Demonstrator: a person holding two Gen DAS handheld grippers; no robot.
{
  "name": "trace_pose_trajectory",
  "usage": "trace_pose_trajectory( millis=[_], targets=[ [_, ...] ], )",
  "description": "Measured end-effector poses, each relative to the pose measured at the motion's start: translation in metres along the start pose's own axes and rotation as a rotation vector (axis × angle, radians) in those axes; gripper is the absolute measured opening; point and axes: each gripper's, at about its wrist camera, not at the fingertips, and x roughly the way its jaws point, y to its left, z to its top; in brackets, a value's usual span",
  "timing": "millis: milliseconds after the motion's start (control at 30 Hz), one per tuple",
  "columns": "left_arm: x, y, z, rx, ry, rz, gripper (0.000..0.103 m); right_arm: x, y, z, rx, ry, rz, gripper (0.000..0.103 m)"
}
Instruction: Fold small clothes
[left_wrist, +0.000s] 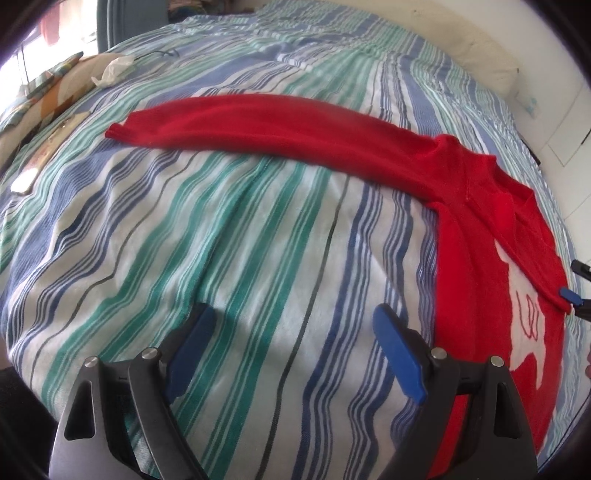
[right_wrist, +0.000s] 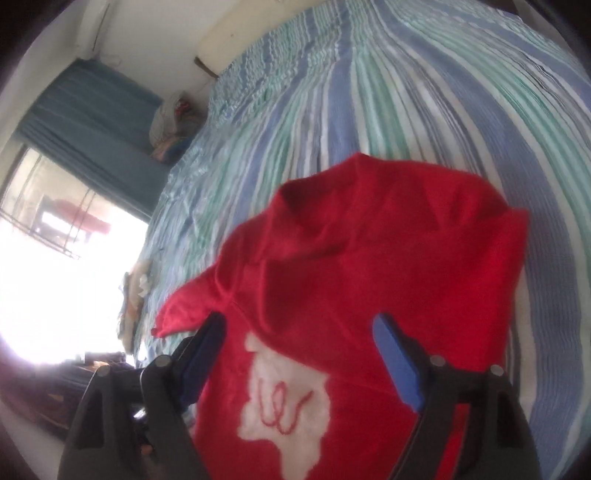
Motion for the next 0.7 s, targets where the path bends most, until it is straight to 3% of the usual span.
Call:
trace_pose_trajectory(
  millis=[67, 100, 167, 233, 267, 300, 367, 467, 567, 700],
  targets=[
    [0.001, -0.005, -0.003, 0.032, 0.003, 0.014, 0.089, 0.014, -0.048, -0.015, 0.049, 0.076, -0.159, 0.075],
    [0.002, -0.007, -0.005, 0.045, 0.007, 0.023, 0.089, 0.015, -0.068, -0.022, 0.061, 0.081, -0.210, 0.052],
    [0.004, -0.008, -0.008, 0.061, 0.014, 0.037, 0.090, 0.000, -0.080, -0.031, 0.030, 0.021, -0.252, 0.031],
    [0.005, -0.010, -0.008, 0.066, 0.016, 0.040, 0.091, -0.017, -0.069, -0.037, -0.011, -0.029, -0.300, 0.036],
    [0.004, -0.010, -0.008, 0.067, 0.017, 0.036, 0.092, -0.026, -0.058, -0.042, -0.046, -0.048, -0.323, 0.049],
    [0.004, -0.011, -0.007, 0.067, 0.019, 0.027, 0.092, -0.033, -0.047, -0.047, -0.088, -0.069, -0.331, 0.055],
    [0.004, -0.010, -0.006, 0.060, 0.031, -0.002, 0.093, -0.051, -0.019, -0.065, -0.179, -0.111, -0.339, 0.056],
    [0.001, -0.003, 0.002, 0.010, 0.059, -0.080, 0.094, -0.066, 0.012, -0.103, -0.253, -0.164, -0.329, 0.069],
    [0.000, 0.019, 0.028, -0.080, 0.066, -0.167, 0.094, -0.066, 0.028, -0.144, -0.252, -0.186, -0.294, 0.071],
    [0.012, 0.082, 0.080, -0.301, 0.047, -0.192, 0.096, -0.057, 0.039, -0.188, -0.209, -0.173, -0.256, 0.071]
  ],
)
